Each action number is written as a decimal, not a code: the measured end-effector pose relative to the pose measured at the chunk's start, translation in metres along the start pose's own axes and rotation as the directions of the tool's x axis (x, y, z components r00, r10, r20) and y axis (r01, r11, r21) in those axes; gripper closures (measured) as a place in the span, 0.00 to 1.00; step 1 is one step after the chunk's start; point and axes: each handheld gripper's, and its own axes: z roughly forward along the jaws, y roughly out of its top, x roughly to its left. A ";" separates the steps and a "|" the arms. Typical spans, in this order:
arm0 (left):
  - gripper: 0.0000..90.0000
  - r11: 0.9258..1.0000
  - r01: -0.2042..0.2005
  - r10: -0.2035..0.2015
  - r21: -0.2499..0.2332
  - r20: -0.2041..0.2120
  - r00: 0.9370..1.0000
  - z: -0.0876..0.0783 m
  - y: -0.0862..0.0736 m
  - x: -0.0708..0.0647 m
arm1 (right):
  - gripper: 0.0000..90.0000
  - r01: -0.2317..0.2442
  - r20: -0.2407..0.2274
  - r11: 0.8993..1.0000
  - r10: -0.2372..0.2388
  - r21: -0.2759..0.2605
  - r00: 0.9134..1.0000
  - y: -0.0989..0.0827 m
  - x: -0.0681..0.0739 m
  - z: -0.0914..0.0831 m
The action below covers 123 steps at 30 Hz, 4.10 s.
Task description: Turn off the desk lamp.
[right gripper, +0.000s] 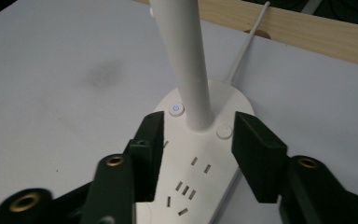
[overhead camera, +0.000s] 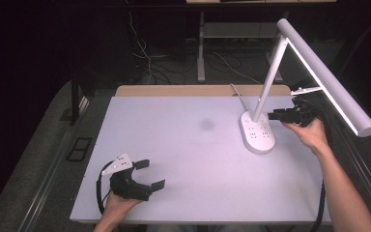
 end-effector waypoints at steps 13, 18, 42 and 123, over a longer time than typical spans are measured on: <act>0.00 1.000 -0.001 0.001 0.003 -0.001 1.000 -0.001 0.000 0.001 | 0.99 -0.063 0.032 0.997 0.062 0.044 0.998 0.002 -0.011 0.027; 0.00 1.000 -0.005 0.005 0.005 0.001 1.000 0.000 0.000 0.000 | 1.00 -0.068 0.056 0.996 0.064 0.058 0.996 0.002 -0.012 0.035; 0.00 1.000 0.007 -0.007 0.000 0.009 1.000 0.001 0.000 0.001 | 1.00 -0.112 0.085 0.990 0.104 0.090 0.991 -0.003 -0.016 0.064; 0.00 1.000 0.008 -0.008 0.000 0.004 1.000 -0.001 -0.001 -0.002 | 1.00 -0.161 0.141 0.984 0.150 0.072 0.979 -0.003 -0.010 0.067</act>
